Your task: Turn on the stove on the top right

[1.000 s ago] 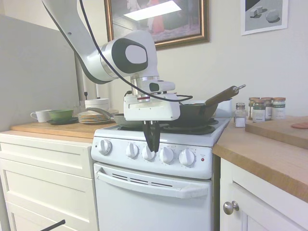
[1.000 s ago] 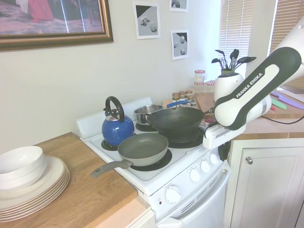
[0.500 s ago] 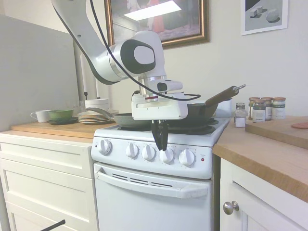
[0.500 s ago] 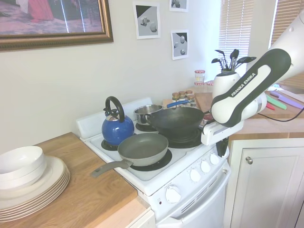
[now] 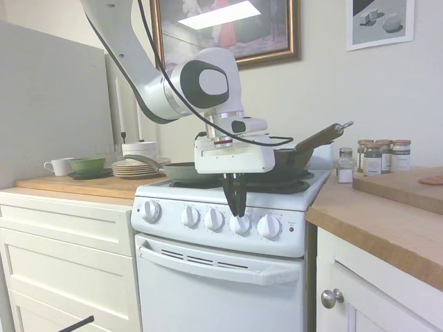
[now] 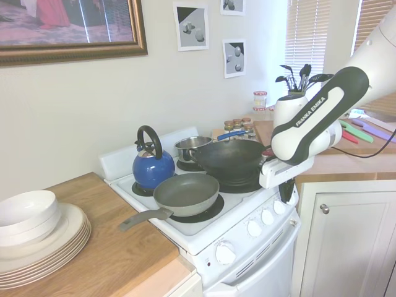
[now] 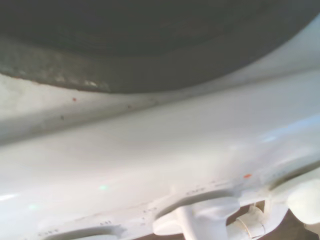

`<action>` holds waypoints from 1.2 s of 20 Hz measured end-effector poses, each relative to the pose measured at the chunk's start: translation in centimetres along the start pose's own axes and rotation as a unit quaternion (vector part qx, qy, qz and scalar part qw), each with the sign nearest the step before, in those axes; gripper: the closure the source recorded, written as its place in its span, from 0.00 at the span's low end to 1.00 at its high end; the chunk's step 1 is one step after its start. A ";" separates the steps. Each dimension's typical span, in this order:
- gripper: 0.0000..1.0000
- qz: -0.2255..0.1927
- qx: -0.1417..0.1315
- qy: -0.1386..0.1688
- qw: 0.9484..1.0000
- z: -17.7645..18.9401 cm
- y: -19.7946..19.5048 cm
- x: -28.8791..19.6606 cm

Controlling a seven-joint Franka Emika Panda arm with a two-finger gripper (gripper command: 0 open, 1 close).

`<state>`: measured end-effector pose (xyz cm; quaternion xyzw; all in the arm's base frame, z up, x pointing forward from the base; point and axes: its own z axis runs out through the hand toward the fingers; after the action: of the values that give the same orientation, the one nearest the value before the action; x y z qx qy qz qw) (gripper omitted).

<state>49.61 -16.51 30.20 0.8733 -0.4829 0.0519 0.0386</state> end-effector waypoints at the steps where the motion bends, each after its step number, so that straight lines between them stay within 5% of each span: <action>1: 1.00 -0.001 0.000 0.000 1.000 0.0 0.0 0.0; 24: 1.00 -0.018 -0.005 -0.013 1.000 1.3 -2.5 -2.3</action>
<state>50.58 -13.37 28.57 0.8822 -0.4679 0.0380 0.0376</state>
